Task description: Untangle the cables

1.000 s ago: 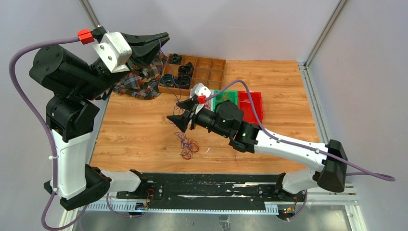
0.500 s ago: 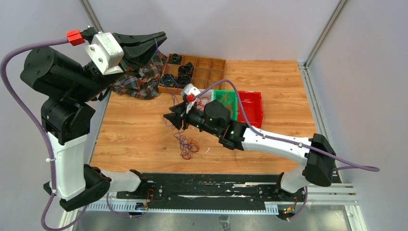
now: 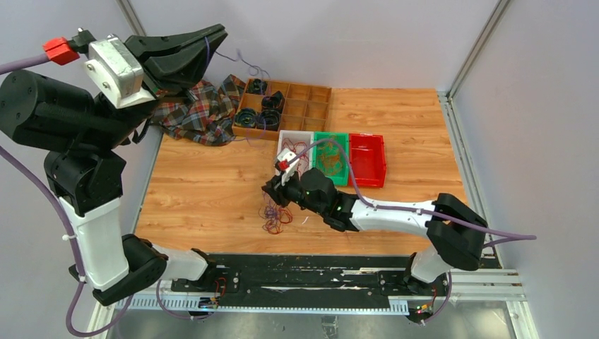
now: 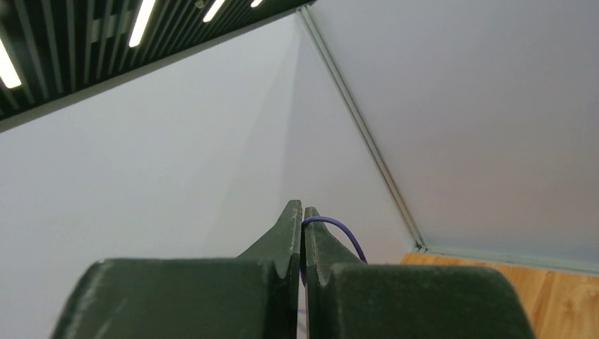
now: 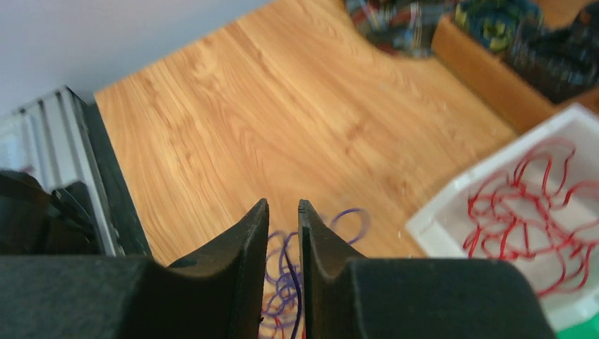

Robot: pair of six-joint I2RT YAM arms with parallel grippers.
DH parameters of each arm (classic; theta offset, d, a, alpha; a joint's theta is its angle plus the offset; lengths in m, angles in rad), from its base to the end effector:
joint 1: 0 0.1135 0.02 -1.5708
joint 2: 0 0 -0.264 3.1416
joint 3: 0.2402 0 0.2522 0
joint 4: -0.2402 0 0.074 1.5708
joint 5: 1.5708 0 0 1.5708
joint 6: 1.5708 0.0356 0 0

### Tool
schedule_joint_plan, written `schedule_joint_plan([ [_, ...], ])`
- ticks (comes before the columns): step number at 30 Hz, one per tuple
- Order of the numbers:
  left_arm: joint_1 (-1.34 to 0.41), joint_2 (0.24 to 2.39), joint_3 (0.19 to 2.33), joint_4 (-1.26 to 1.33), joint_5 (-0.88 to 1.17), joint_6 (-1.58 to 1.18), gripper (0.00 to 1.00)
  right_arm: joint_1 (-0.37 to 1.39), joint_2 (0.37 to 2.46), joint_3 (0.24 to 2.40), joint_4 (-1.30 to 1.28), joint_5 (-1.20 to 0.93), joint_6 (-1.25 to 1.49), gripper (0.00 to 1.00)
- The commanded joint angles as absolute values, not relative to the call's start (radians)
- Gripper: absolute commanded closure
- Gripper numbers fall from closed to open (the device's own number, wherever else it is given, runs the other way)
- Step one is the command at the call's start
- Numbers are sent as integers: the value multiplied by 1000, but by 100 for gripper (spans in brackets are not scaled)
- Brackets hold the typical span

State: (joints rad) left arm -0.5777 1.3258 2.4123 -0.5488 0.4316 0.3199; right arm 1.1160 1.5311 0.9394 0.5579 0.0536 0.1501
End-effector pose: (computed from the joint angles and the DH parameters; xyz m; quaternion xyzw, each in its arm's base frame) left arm 0.0825 -0.0716 0.6688 0.3771 0.3539 -0.2141 0.8287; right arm 0.1580 0.3188 0.2868 -0.3173 0.6451 0.3955 0.5716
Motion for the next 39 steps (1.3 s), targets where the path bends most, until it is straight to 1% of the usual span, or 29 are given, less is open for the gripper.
schedule_joint_plan([
  [1,-572,1336,2454,-468,369,310,100,1091,1561,835,645,97,205,78],
  [8,-572,1353,2482,-403,300,336,100,1086,1591,717,714,140,252,77],
  [10,-572,1355,2484,-414,309,348,100,1086,1588,695,729,147,259,74],
  [11,-572,1352,2476,-428,323,353,100,1085,1577,694,726,149,257,69],
  [12,-573,1345,2456,-443,343,358,100,1085,1555,703,705,155,256,60],
  [14,-572,1321,2395,-471,371,365,100,1085,1490,725,657,166,232,49],
  [18,-574,1252,2232,-546,449,413,100,1080,1306,793,540,191,157,38],
  [19,-573,1233,2184,-562,466,430,100,1078,1267,807,511,195,139,36],
  [21,-573,1191,2076,-573,481,467,100,1073,1191,835,453,192,104,28],
  [22,-574,1170,2006,-574,485,485,100,1071,1158,849,423,189,84,26],
  [26,-574,1118,1854,-574,504,534,100,1062,1046,898,295,151,19,24],
  [28,-574,1105,1805,-577,526,548,100,1059,1011,947,183,104,-41,23],
  [31,-585,1086,1744,-585,532,592,100,1056,965,998,46,138,-83,22],
  [35,-609,1082,1697,-595,483,638,100,1054,899,996,50,113,-77,22],
  [39,-628,1086,1672,-596,472,630,100,1054,945,1027,86,-17,-39,21],
])
